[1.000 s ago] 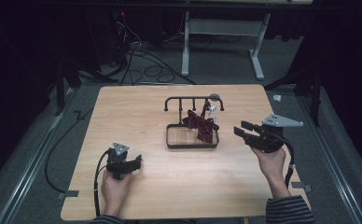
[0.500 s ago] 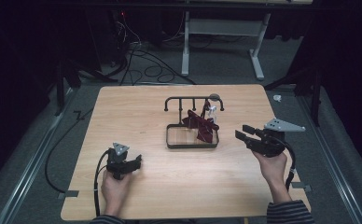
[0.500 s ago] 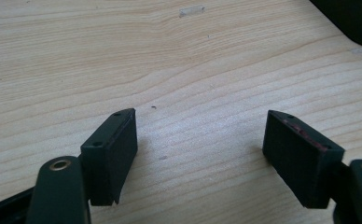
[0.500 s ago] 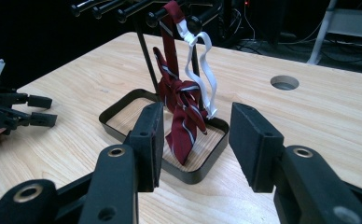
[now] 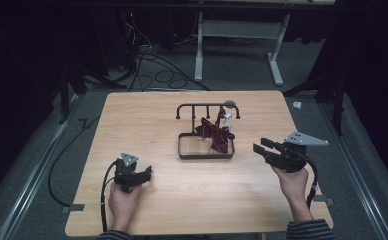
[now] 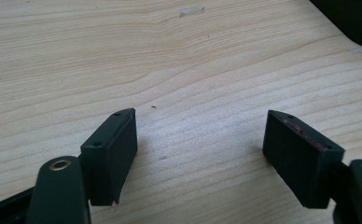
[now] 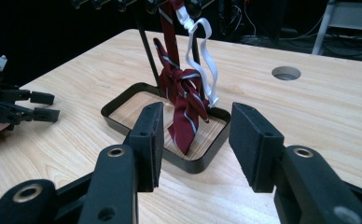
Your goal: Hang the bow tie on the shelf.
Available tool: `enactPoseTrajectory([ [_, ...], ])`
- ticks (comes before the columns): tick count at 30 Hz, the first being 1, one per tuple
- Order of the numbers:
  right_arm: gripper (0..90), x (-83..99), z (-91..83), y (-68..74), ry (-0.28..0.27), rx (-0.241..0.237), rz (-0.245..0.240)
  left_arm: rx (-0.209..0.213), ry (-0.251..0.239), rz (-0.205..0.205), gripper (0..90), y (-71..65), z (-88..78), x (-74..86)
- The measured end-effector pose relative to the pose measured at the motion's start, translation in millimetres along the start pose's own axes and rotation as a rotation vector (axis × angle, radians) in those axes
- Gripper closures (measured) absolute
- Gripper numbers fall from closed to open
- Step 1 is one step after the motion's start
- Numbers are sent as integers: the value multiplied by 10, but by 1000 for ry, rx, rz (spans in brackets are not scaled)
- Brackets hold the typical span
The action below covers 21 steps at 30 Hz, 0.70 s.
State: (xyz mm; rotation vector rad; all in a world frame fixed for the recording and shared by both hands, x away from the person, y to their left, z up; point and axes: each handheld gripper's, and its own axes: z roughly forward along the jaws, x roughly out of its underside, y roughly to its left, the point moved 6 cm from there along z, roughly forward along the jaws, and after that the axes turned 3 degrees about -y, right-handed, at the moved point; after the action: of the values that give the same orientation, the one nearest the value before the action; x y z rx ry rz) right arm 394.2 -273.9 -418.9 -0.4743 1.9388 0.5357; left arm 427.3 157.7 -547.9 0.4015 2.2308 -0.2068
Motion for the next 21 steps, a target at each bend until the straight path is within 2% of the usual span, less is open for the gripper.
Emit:
enactPoseTrajectory([
  [21,566,202,39,24,19,-16,37,0,-1,-1,268,-1,0,0],
])
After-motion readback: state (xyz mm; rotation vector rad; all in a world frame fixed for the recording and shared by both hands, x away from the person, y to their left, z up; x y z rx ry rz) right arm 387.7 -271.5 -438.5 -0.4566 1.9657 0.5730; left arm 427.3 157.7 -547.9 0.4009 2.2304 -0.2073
